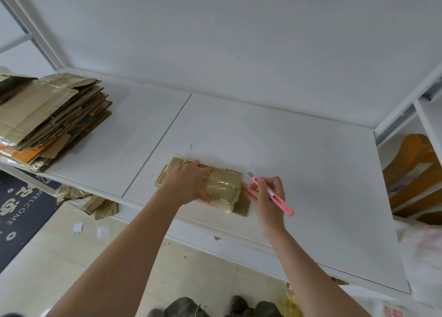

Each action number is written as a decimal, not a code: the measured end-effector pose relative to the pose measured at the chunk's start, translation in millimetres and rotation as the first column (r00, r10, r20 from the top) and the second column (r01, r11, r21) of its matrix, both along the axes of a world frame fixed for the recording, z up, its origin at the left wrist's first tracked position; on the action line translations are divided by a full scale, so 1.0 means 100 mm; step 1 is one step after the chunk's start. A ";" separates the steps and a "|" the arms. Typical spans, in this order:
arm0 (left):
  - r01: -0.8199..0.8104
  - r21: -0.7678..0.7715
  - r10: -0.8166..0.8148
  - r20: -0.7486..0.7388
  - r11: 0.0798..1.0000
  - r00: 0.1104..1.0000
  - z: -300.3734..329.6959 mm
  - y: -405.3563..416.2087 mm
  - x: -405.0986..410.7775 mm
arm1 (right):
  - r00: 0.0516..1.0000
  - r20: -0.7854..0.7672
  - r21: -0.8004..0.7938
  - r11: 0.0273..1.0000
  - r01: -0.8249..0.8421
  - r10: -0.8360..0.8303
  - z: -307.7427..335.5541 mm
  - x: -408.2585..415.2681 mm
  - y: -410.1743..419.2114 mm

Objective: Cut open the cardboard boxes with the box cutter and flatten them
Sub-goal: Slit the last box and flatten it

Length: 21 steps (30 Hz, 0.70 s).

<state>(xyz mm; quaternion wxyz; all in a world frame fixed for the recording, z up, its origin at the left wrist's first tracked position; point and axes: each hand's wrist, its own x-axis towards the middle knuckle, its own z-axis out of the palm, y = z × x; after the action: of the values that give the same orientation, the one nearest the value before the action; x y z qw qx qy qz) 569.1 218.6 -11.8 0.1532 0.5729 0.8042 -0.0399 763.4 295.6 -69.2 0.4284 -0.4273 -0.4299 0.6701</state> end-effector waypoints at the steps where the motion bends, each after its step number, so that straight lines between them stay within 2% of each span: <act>1: -0.005 -0.028 0.006 0.018 1.000 1.000 0.00 0.02 -0.01 | 1.000 -0.011 -0.025 1.000 0.019 -0.019 -0.01 -0.01 -0.02; 3: -0.006 -0.075 0.007 0.014 0.997 1.000 -0.01 0.04 -0.01 | 0.999 -0.002 -0.038 0.999 0.036 -0.036 -0.03 -0.04 -0.06; 6: -0.026 -0.102 0.026 -0.001 0.994 1.000 -0.06 0.05 0.02 | 0.996 0.072 0.029 0.999 0.043 -0.045 -0.05 -0.07 -0.09; 12: -0.049 -0.090 0.051 0.021 0.995 0.998 -0.09 0.05 0.04 | 0.989 0.126 0.073 0.995 0.069 -0.078 -0.07 -0.11 -0.11; 21: -0.062 -0.091 0.065 0.029 0.994 0.997 -0.10 0.05 0.04 | 0.973 0.230 0.110 0.994 0.001 -0.026 -0.05 -0.10 0.01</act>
<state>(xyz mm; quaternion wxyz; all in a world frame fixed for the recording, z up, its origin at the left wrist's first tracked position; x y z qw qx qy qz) 573.4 223.5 -21.5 0.1930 0.5402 0.8167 -0.0622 752.9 296.2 -74.0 0.4026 -0.4814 -0.5098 0.5884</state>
